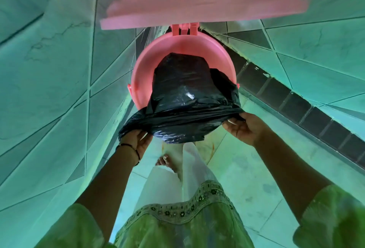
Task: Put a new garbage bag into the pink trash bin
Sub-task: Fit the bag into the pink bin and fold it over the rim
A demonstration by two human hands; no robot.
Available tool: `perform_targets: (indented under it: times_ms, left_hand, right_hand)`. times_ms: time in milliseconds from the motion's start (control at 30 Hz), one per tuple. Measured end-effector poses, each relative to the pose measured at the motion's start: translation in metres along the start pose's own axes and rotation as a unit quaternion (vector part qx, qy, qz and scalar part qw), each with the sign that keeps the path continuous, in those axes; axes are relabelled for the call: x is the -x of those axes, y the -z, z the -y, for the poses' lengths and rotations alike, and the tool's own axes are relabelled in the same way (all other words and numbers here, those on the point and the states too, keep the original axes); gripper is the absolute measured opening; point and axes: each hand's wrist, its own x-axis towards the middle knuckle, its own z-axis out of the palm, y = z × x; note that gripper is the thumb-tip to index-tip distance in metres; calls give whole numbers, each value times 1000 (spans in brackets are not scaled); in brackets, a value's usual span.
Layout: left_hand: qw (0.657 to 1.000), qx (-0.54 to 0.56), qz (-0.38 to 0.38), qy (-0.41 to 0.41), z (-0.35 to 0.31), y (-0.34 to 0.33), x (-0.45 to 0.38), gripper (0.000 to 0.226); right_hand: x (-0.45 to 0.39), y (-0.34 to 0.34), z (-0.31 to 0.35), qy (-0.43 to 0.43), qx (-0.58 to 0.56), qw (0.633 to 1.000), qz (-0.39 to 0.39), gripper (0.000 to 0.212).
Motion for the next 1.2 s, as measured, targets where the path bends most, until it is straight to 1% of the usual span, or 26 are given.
perform_targets:
  times_ms: [67,133,267,367,433,467,500,533,567,600,633,667,700,767,833,867,933,967,1033,1100,1133,1167,1200]
  left_hand:
    - [1000,3,1,-1,6,6,-2,18]
    - [1000,-26,1,-7,5,6,-3,19]
    - [993,-117,7,-21,-13,-3,-7,25]
    - [982,-183,-24,-45,-32,-12,-15,27]
    - [964,-247,-54,-84,-44,-19,-12,15]
    - [948,-287,-75,-118,-48,-22,-11,17]
    - [932,-313,-98,-155,-52,-22,-12,25]
    - [921,-325,-109,-185,-55,-23,-12,28]
    - [922,-315,-108,-200,-58,-25,-12,24]
    - [936,-283,-97,-186,-60,-27,-10,18]
    - [954,-236,-88,-165,-63,-31,-8,18]
    - [966,-196,-80,-147,-66,-34,-5,23]
    - [972,-168,-73,-147,-69,-38,-5,27]
    - [970,-161,-71,-167,-75,-46,-5,29]
    - [957,-190,-84,-200,-83,-51,-6,26]
    - [945,-219,-92,-225,-84,-52,-8,24]
    - [911,-295,-116,-263,-84,-51,-15,36]
    - [898,-320,-120,-277,-80,-50,-15,38]
    - [861,-369,-122,-328,-68,-48,-4,35]
    - [834,-388,-107,-377,-58,-46,2,44]
    - [835,-374,-98,-391,-54,-46,5,50]
    - [844,-356,-92,-392,-53,-46,5,55]
    - [850,-342,-89,-391,-53,-45,3,59]
  right_hand:
    - [-3,6,-5,-2,-17,1000,-12,27]
    - [-6,8,-4,3,-5,999,-35,27]
    - [-16,2,12,33,96,989,-106,28]
    - [-21,-9,32,60,141,978,-143,25]
    - [-21,-15,47,91,163,968,-168,27]
    - [-19,-18,54,103,160,967,-171,27]
    - [-15,-23,60,108,143,971,-160,26]
    - [-12,-27,64,112,119,976,-141,28]
    - [-6,-33,68,115,91,982,-122,30]
    - [-2,-37,71,119,67,984,-110,33]
    - [2,-43,73,123,50,986,-101,35]
    - [5,-47,75,124,41,987,-96,35]
    - [8,-51,75,121,36,988,-90,34]
    - [11,-59,76,121,34,989,-82,31]
    - [9,-64,77,141,48,985,-87,25]
    - [9,-67,77,161,59,981,-89,21]
    - [6,-74,78,208,92,970,-86,16]
    - [4,-77,77,236,121,961,-84,16]
    - [-1,-82,72,289,193,935,-76,22]
    - [-4,-84,67,333,255,905,-79,23]
    - [-4,-84,65,352,266,893,-84,23]
    - [-2,-82,64,367,254,890,-91,27]
    - [1,-81,64,371,220,897,-96,31]
